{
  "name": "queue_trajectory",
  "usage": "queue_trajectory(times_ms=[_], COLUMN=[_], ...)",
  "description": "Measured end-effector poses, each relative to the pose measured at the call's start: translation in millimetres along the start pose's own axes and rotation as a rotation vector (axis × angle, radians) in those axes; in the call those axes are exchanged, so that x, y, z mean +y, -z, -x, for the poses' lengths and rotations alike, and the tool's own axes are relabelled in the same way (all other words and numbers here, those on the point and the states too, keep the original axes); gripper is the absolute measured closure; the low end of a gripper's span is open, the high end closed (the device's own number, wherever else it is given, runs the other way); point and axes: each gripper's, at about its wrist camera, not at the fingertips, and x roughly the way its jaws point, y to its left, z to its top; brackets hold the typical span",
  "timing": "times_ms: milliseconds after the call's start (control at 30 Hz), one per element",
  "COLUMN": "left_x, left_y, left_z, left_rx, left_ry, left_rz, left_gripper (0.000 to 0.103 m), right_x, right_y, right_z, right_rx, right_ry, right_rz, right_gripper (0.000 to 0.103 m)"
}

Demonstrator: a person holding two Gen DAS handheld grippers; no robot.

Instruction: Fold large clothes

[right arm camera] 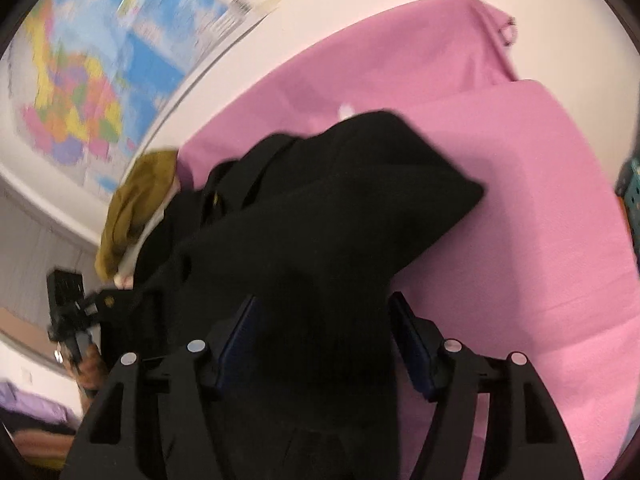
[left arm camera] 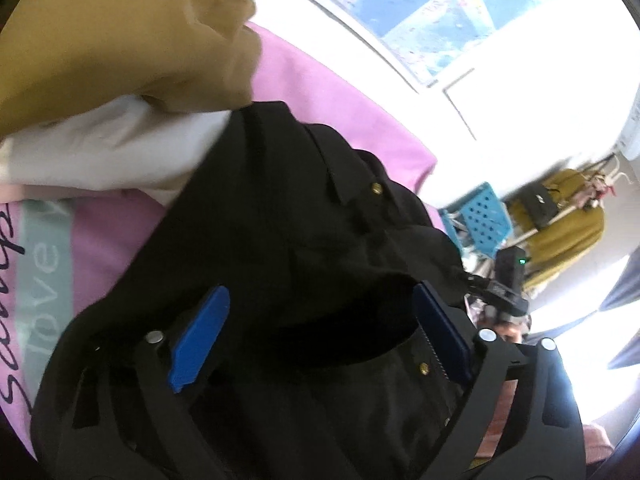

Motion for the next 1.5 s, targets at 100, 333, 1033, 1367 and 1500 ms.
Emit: queue_trajectory(times_ms=[100,333,1033,1367,1500], left_x=[-4.1,-17.5,-42.3,19.3,45.4], left_y=[1.5,1.5,6.5,60.8,89.5], left_z=[4.2,21.8,-3.7,109.6,107.4], left_rx=[-0.001,-0.056,-0.054,-0.147,-0.098], left_ry=[0.077,0.086,-0.414,-0.434,-0.329], left_rz=[-0.023,-0.102,-0.29,-0.204,-0.139], left_gripper=[0.006,0.006,0.014,0.012,0.012], right_x=[3.0,-11.9,11.8,162.5,208.8], right_y=[2.6,3.7,1.1,13.4,22.8], right_z=[-6.0,-1.2,30.9,-1.6,-60.5], right_rx=[-0.01,-0.039,-0.137,-0.068,0.056], right_ry=[0.045,0.012,0.252,0.029,-0.019], right_rz=[0.02,-0.036,0.021,0.456,0.56], right_gripper=[0.077,0.092,0.051,0.041,0.041])
